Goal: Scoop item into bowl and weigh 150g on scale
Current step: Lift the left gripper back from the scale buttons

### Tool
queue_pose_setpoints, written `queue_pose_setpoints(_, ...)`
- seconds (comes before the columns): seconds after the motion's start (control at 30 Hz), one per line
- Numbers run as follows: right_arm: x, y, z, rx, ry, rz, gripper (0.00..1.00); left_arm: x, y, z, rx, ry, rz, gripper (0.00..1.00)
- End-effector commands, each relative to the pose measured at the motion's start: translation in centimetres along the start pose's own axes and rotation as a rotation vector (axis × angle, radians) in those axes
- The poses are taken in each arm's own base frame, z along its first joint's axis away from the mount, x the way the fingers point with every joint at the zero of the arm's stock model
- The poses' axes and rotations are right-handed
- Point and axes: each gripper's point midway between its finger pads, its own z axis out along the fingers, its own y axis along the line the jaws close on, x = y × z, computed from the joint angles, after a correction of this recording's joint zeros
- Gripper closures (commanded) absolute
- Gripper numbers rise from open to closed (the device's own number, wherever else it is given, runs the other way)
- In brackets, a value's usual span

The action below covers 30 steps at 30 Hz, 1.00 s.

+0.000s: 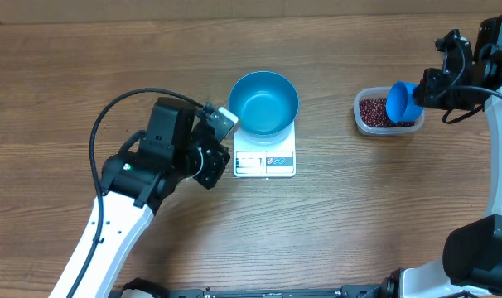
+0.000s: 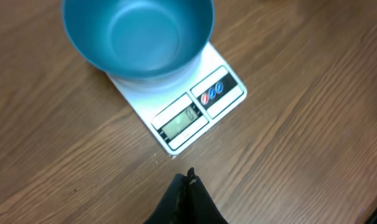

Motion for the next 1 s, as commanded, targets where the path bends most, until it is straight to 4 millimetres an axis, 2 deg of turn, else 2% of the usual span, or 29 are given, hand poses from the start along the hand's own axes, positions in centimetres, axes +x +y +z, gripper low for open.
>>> queue_pose_setpoints(0.0,-0.9,0.3,-0.9,-0.005,-0.034,-0.009,0.96,2.5,1.2,3.0,0.034,0.047,0.136,0.96)
queue_pose_setpoints(0.13,-0.7,0.3,-0.9,-0.006,-0.030,-0.008,0.96,3.3,1.6,5.5,0.073,0.071,0.133,0.96)
queue_pose_setpoints(0.27,-0.7,0.3,-0.9,-0.005,-0.029,-0.009,0.96,2.1,2.2,6.4,0.058,0.036,0.047,0.95)
queue_pose_setpoints(0.4,-0.7,0.3,-0.9,-0.005,-0.030,-0.009,0.96,2.3,2.9,6.4,0.011,0.046,-0.026,0.93)
queue_pose_setpoints(0.47,-0.7,0.3,-0.9,-0.005,-0.030,-0.009,0.96,2.7,3.1,6.4,0.001,0.063,-0.043,0.88)
queue_pose_setpoints(0.53,-0.7,0.3,-0.9,-0.005,-0.030,-0.008,0.96,3.3,2.7,6.3,0.016,0.088,-0.052,0.80)
queue_pose_setpoints(0.57,-0.7,0.3,-0.9,-0.005,-0.029,-0.008,0.96,3.6,2.6,6.3,0.020,0.102,-0.055,0.79)
queue_pose_setpoints(0.7,-0.7,0.3,-0.9,-0.005,-0.030,-0.008,0.96,4.9,1.9,6.2,0.032,0.158,-0.058,0.83)
queue_pose_setpoints(0.83,-0.7,0.3,-0.8,-0.005,-0.029,-0.009,0.96,5.3,1.8,5.8,0.028,0.172,-0.061,0.87)
queue_pose_setpoints(0.9,-0.7,0.3,-0.9,-0.005,-0.030,-0.009,0.96,4.9,1.8,4.9,0.011,0.151,-0.054,0.86)
queue_pose_setpoints(0.97,-0.7,0.3,-0.9,-0.005,-0.030,-0.009,0.96,4.1,2.0,3.2,-0.033,0.100,-0.058,0.84)
